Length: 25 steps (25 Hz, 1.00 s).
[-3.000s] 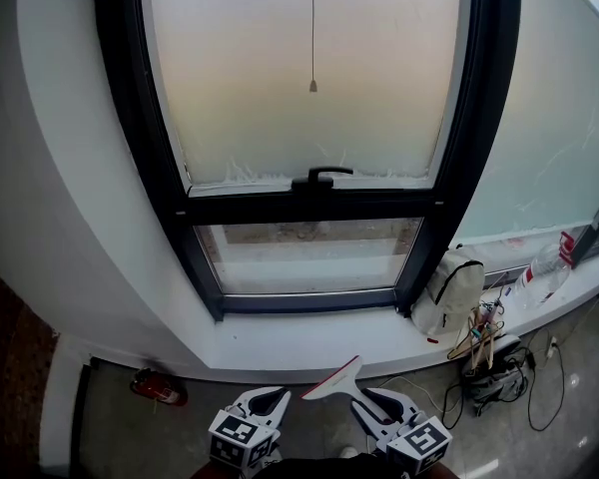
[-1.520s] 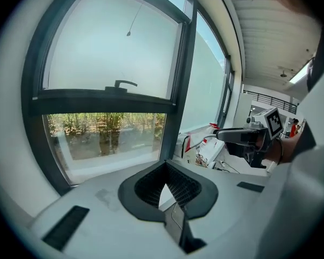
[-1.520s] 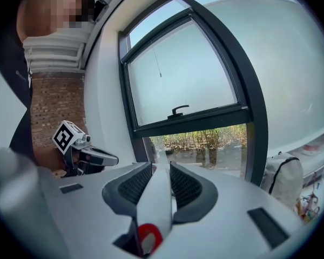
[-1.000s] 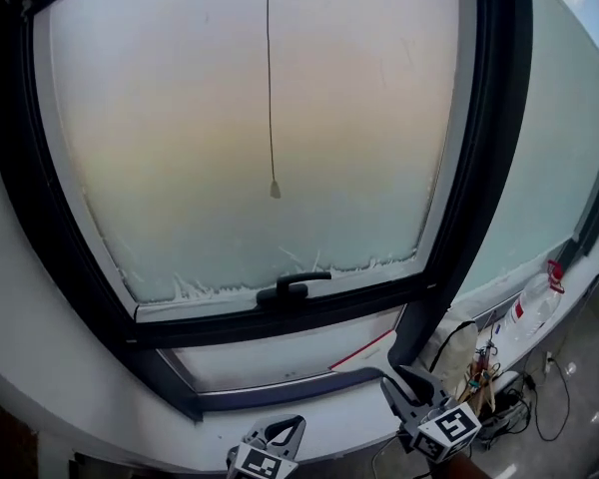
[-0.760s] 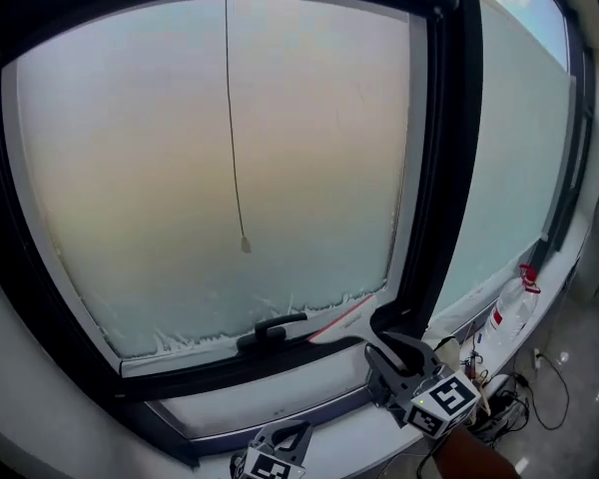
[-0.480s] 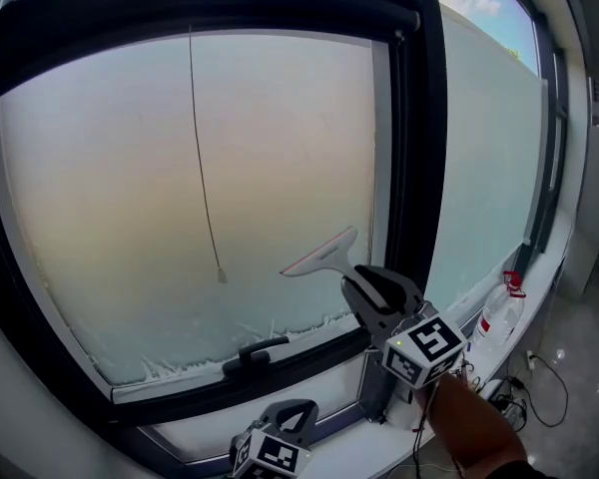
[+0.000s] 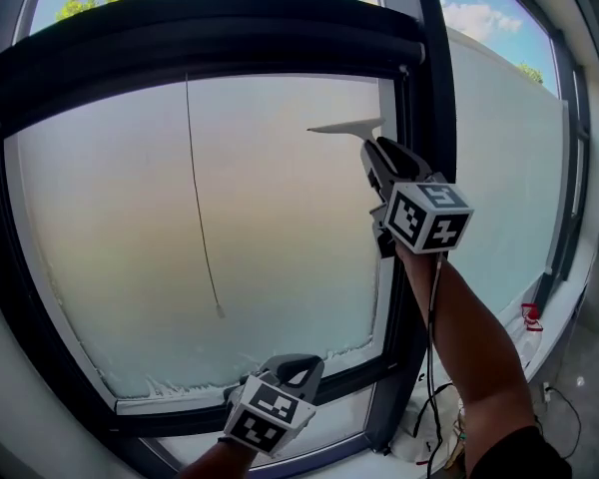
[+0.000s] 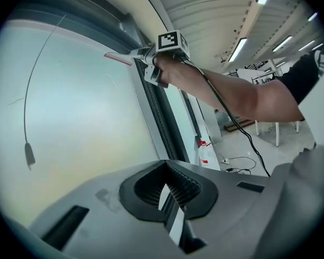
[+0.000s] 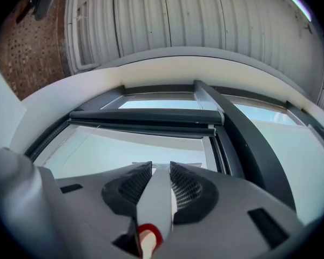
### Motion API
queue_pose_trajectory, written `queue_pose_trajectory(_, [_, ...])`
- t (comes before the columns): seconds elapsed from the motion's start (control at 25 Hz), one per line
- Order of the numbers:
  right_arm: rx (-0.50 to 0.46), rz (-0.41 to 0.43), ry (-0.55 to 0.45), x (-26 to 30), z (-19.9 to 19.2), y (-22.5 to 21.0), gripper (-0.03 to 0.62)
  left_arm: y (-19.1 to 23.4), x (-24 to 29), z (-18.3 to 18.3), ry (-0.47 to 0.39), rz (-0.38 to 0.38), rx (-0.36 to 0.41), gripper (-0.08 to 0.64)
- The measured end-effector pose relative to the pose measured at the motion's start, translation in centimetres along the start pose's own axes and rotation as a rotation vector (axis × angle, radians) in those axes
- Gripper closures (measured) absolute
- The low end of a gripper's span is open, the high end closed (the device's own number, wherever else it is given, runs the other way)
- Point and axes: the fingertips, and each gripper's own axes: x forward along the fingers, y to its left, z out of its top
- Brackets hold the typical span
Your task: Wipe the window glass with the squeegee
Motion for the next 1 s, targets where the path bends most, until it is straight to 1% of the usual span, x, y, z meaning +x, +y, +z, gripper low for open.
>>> queue_pose_trajectory(0.12, [-0.029,-0.028,-0.035,3.0,2.2,-2.0,0.497,0.8,1.2,2.6,-0.009,-0.004,-0.032,0.560])
queue_pose_trajectory(0.2, [-0.033,-0.035,-0.061,4.5,3.3,-2.9,0.497,1.8,2.1,3.7,-0.014,0.014,-0.021,0.560])
queue_pose_trajectory(0.28, [-0.028,-0.034,-0.084,5.7,4.2,-3.7,0.497,2.5,3.0,4.7,-0.018,0.021,-0.035,0.560])
queue_pose_trajectory(0.36, [0.000,-0.036,-0.101,6.7,4.8,-4.5,0.497,2.6,3.8,5.6,-0.033,0.018,-0.069,0.560])
queue_pose_trajectory(0.44, [0.051,-0.036,-0.118,7.5,5.5,-5.3,0.498,2.4,4.4,6.1,-0.041,0.020,-0.081,0.560])
queue_pose_trajectory(0.52, [0.097,-0.035,-0.127,8.0,5.9,-5.7,0.497,2.0,4.7,6.1,-0.037,0.025,-0.066,0.560])
queue_pose_trajectory(0.6, [0.113,-0.039,-0.125,8.3,6.0,-5.8,0.497,1.6,4.9,5.5,-0.026,0.035,-0.049,0.560])
queue_pose_trajectory(0.8, [0.089,-0.030,-0.104,8.5,5.7,-5.6,0.497,1.7,4.9,3.4,0.016,0.054,-0.038,0.560])
queue_pose_trajectory(1.0, [0.066,-0.013,-0.078,7.4,4.5,-5.4,0.497,2.1,4.6,2.1,0.038,0.068,-0.052,0.560])
